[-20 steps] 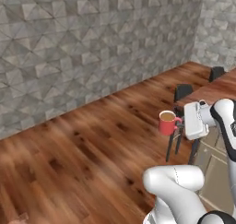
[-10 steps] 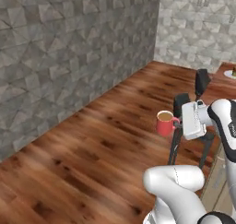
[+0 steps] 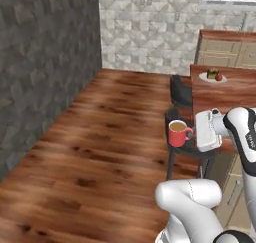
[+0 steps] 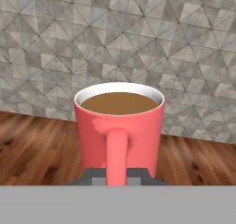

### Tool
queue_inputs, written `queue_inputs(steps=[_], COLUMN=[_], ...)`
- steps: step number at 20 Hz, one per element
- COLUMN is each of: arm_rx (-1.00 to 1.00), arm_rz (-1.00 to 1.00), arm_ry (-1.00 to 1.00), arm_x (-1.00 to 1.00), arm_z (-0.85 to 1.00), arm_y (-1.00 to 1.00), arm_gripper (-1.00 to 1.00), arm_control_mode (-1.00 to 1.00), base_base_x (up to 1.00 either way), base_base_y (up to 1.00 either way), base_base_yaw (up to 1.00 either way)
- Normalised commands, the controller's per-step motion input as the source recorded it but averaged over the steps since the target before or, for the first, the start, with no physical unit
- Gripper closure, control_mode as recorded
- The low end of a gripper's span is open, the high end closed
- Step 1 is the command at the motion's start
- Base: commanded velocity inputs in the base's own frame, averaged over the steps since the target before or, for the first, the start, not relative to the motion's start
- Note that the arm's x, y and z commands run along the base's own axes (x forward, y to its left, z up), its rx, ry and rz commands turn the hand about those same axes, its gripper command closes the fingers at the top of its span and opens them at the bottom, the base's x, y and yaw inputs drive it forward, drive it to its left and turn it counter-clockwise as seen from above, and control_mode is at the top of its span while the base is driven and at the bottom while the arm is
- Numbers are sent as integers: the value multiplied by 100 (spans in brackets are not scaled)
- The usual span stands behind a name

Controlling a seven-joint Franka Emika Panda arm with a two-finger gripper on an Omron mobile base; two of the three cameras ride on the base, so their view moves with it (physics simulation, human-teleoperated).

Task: Pick up the brewed coffee from the coffee machine and place it next to the breakfast plate on the dining counter.

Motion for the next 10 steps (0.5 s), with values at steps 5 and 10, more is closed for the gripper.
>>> queue_inputs(steps=[5,10], arm_rx=[0,0], arm_rz=[0,0], arm_ry=[0,0], arm_x=[0,0], arm_z=[0,0], arm_y=[0,0], arm_gripper=[100,100], arm_control_mode=[100,100], base_base_x=[81,89], base_base_y=[51,97], base_base_yaw=[-60,-49])
